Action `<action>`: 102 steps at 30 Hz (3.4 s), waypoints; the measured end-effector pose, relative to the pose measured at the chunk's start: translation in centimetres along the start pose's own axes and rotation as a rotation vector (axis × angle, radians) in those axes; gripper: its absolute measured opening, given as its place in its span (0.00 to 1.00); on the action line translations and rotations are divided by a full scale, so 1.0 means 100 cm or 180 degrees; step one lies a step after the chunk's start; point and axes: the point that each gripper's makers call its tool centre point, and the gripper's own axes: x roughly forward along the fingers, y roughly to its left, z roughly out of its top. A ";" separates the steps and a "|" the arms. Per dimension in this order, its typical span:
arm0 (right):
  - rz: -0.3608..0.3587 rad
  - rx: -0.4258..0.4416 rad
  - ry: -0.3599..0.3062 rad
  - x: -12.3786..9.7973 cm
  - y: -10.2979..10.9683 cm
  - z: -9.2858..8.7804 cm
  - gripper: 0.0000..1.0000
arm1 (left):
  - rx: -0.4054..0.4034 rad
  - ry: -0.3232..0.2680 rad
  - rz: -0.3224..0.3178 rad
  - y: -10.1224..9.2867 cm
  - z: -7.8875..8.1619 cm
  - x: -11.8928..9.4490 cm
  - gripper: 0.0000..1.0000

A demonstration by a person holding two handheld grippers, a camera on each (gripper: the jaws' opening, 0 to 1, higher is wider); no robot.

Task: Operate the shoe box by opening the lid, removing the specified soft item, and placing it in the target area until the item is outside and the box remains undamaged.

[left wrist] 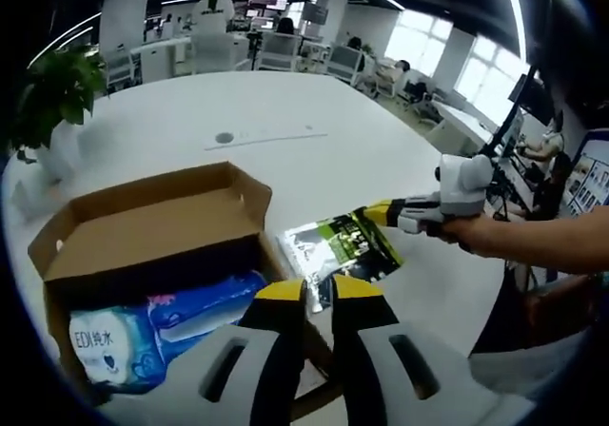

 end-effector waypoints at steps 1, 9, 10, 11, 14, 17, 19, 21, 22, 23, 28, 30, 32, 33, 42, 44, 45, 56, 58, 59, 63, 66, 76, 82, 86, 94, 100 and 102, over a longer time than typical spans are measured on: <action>-0.0003 -0.0013 0.0004 0.000 0.000 0.000 0.00 | -0.0009 -0.0004 0.0014 0.003 -0.001 -0.001 0.08; 0.0010 -0.0047 0.0038 0.002 0.003 0.002 0.00 | -0.0077 -0.0035 0.0112 0.025 -0.008 -0.015 0.08; 0.0008 -0.0034 0.0042 0.002 0.002 0.002 0.00 | -0.0083 -0.0036 0.0123 0.027 -0.009 -0.016 0.09; 0.0002 -0.0034 0.0049 0.002 0.002 0.002 0.00 | -0.0082 -0.0046 0.0135 0.031 -0.010 -0.018 0.09; -0.0019 -0.0063 0.0067 0.001 0.001 0.001 0.00 | -0.0091 -0.0057 0.0147 0.038 -0.012 -0.023 0.12; -0.0022 -0.0092 0.0088 -0.002 0.001 0.002 0.03 | -0.0077 -0.0089 0.0155 0.047 -0.015 -0.029 0.13; -0.0032 -0.0127 0.0078 -0.004 0.001 0.004 0.05 | -0.0046 -0.0086 0.0154 0.052 -0.017 -0.032 0.16; -0.0014 -0.0143 0.0060 -0.006 0.002 0.007 0.08 | -0.0025 -0.0077 0.0164 0.059 -0.021 -0.036 0.17; 0.0001 -0.0158 0.0055 -0.007 0.004 0.007 0.09 | -0.0002 -0.0067 0.0172 0.064 -0.024 -0.039 0.18; 0.0035 -0.0193 0.0046 -0.009 0.008 0.009 0.11 | -0.0002 -0.0066 0.0167 0.066 -0.025 -0.041 0.19; 0.0194 -0.0340 0.0033 -0.012 0.020 0.015 0.21 | -0.0001 -0.0052 0.0122 0.081 -0.034 -0.051 0.26; 0.0270 -0.0393 0.0025 -0.015 0.029 0.018 0.25 | 0.0035 -0.0019 0.0134 0.089 -0.038 -0.055 0.28; 0.0338 -0.0431 0.0009 -0.017 0.038 0.022 0.28 | 0.0057 -0.0011 0.0115 0.094 -0.041 -0.058 0.30; 0.0367 -0.0450 0.0015 -0.018 0.041 0.023 0.30 | 0.0068 -0.0004 0.0107 0.098 -0.042 -0.061 0.32; 0.0632 -0.0579 -0.0044 -0.029 0.074 0.042 0.43 | 0.0155 0.0021 0.0095 0.120 -0.047 -0.075 0.40; 0.0742 -0.0629 -0.0076 -0.033 0.087 0.048 0.45 | 0.0191 0.0030 0.0091 0.126 -0.048 -0.077 0.42; 0.0805 -0.0646 -0.0088 -0.035 0.094 0.052 0.46 | 0.0203 0.0041 0.0095 0.128 -0.049 -0.078 0.43; 0.1321 -0.0868 -0.0136 -0.046 0.157 0.071 0.58 | 0.0436 0.0191 0.0036 0.150 -0.056 -0.083 0.50; 0.1394 -0.0880 -0.0116 -0.046 0.166 0.072 0.59 | 0.0453 0.0227 0.0016 0.155 -0.058 -0.084 0.51; 0.1421 -0.0891 -0.0112 -0.046 0.170 0.073 0.60 | 0.0450 0.0238 0.0008 0.154 -0.058 -0.084 0.51; 0.1533 -0.0999 -0.0062 -0.045 0.189 0.075 0.60 | 0.0508 0.0315 0.0012 0.162 -0.060 -0.087 0.52; 0.1595 -0.1066 -0.0033 -0.043 0.201 0.076 0.60 | 0.0543 0.0354 -0.0008 0.164 -0.061 -0.089 0.52; 0.1782 -0.1223 0.0041 -0.033 0.237 0.077 0.60 | 0.0750 0.0475 -0.0129 0.171 -0.065 -0.091 0.53; 0.1887 -0.1225 0.0093 -0.025 0.255 0.076 0.60 | 0.0711 0.0506 -0.0283 0.174 -0.067 -0.088 0.54; 0.1929 -0.1240 0.0117 -0.019 0.265 0.077 0.60 | 0.0673 0.0476 -0.0345 0.175 -0.063 -0.086 0.54; 0.1994 -0.1276 0.0219 -0.006 0.284 0.073 0.60 | 0.0592 0.0468 -0.0529 0.179 -0.061 -0.081 0.56; 0.2033 -0.1292 0.0298 0.002 0.296 0.069 0.60 | 0.0601 0.0520 -0.0563 0.185 -0.065 -0.080 0.57; 0.2042 -0.1311 0.0316 0.005 0.300 0.067 0.60 | 0.0659 0.0549 -0.0566 0.187 -0.066 -0.079 0.56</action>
